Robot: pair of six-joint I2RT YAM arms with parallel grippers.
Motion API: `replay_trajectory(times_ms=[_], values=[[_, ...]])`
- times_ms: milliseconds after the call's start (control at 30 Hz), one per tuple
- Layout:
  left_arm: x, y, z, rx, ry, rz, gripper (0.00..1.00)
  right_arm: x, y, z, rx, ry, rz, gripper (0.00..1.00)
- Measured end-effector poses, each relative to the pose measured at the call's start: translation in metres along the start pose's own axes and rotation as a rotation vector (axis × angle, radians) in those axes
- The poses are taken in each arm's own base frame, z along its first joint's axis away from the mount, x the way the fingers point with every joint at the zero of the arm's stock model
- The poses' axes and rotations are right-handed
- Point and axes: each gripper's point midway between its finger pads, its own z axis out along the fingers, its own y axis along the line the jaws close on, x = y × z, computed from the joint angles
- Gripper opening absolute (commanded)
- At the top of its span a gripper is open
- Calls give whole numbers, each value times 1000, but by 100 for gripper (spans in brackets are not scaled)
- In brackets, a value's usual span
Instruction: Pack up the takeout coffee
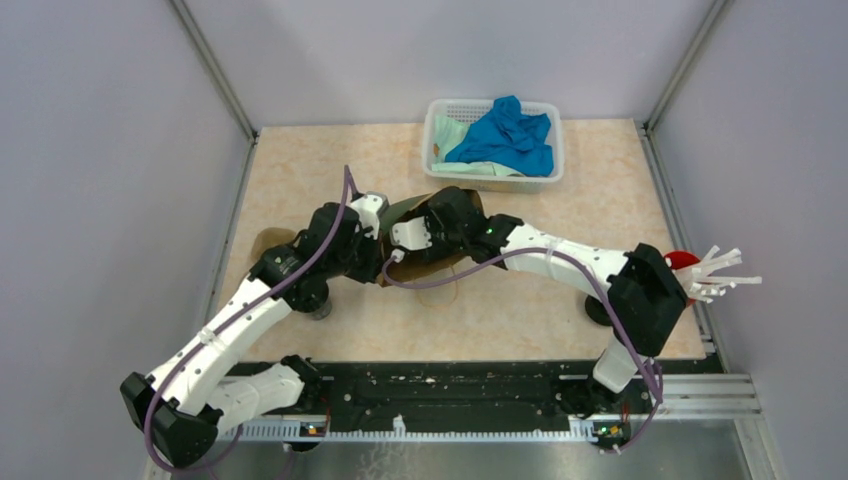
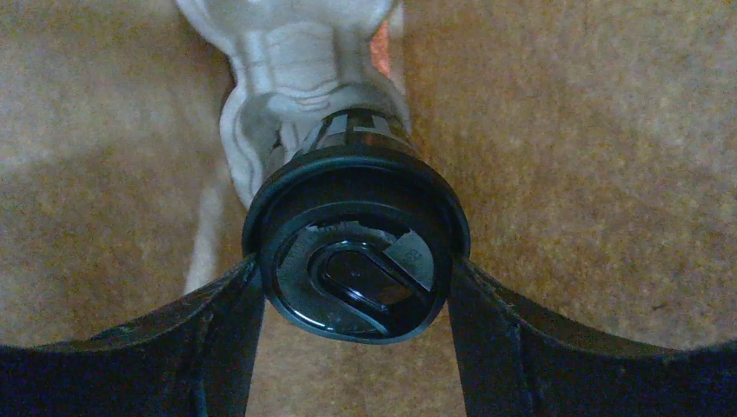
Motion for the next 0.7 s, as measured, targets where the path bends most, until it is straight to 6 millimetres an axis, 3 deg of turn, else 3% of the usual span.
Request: replay_trajectory(times_ms=[267,700], values=[[1,0,0,-1,4,-1,0,-6,-3,15,36,-29,6,44],[-4,-5,-4,14,17,-9,0,-3,25,15,-65,-3,26,45]])
